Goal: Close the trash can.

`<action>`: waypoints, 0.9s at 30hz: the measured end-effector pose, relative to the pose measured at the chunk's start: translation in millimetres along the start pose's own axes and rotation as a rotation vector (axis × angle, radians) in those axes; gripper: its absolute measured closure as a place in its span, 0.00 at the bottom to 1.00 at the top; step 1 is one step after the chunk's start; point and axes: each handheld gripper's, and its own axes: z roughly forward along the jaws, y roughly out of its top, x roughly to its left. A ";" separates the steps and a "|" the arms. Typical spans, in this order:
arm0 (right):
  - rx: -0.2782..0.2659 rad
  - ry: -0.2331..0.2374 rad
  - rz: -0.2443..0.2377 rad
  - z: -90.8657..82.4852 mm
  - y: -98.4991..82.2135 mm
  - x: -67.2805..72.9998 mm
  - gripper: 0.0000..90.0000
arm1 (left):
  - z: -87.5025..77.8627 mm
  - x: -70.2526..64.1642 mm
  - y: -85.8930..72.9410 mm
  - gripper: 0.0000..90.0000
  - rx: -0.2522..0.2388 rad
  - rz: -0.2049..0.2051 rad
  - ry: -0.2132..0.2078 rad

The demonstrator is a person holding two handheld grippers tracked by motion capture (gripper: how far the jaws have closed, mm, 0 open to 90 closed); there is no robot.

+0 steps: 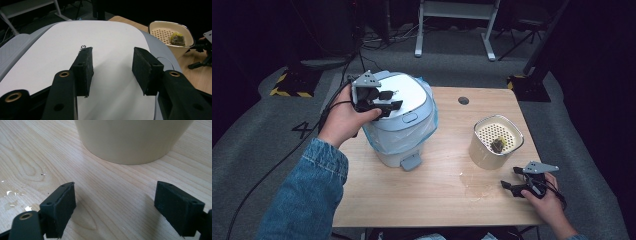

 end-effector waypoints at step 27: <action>0.000 0.005 0.000 -0.6 -0.5 0.4 0.19 | 4.3 -13.6 8.8 0.58 0.078 -0.045 0.112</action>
